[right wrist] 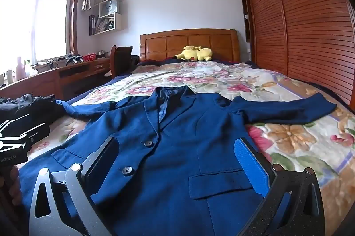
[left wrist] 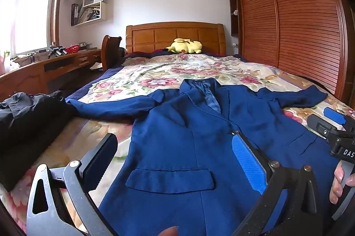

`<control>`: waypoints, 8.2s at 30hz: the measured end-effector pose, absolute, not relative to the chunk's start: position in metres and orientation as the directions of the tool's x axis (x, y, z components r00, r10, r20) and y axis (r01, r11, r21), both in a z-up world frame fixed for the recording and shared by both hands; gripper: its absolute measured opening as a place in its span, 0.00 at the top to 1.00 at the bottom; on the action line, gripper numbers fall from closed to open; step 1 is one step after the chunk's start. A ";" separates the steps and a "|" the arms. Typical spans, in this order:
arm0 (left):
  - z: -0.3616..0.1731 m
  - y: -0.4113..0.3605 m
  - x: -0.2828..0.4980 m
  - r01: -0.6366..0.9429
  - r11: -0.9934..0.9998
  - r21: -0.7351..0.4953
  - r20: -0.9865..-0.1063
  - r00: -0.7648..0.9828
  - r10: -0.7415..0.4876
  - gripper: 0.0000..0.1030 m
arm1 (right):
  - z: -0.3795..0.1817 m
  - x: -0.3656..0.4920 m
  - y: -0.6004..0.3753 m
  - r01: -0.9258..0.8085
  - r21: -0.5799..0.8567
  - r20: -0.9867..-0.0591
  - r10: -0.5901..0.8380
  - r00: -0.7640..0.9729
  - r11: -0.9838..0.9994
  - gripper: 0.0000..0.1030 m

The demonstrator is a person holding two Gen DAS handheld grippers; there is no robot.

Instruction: Fold large clothes

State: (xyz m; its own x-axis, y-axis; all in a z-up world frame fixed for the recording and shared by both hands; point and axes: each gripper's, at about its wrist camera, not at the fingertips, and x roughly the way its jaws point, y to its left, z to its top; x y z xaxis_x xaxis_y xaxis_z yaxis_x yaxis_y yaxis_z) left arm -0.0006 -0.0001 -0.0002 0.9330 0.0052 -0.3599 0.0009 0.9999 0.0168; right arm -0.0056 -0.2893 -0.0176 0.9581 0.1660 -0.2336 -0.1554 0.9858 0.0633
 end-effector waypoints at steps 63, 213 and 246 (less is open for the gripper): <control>0.002 -0.006 -0.008 -0.012 0.999 0.038 -0.326 0.945 0.024 0.00 | -0.019 -0.008 -0.288 -0.156 0.070 -0.222 0.168 0.961 0.985 0.00; 0.024 0.071 0.236 0.097 0.995 -0.021 -0.663 0.743 -0.087 0.97 | 0.025 0.102 -0.234 -0.425 -0.071 -0.440 0.354 0.825 0.902 0.00; -0.011 0.133 0.210 -0.024 0.996 0.081 -0.678 0.732 0.073 0.24 | 0.017 0.104 -0.235 -0.441 -0.080 -0.455 0.360 0.814 0.894 0.00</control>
State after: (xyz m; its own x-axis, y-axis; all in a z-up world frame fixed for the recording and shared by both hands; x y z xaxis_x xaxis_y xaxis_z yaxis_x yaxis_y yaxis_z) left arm 0.2102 0.1333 -0.0112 0.7318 0.0727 -0.6777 -0.0238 0.9964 0.0812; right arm 0.1040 -0.2349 0.0173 0.8141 0.3605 -0.4554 -0.4407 0.8941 -0.0800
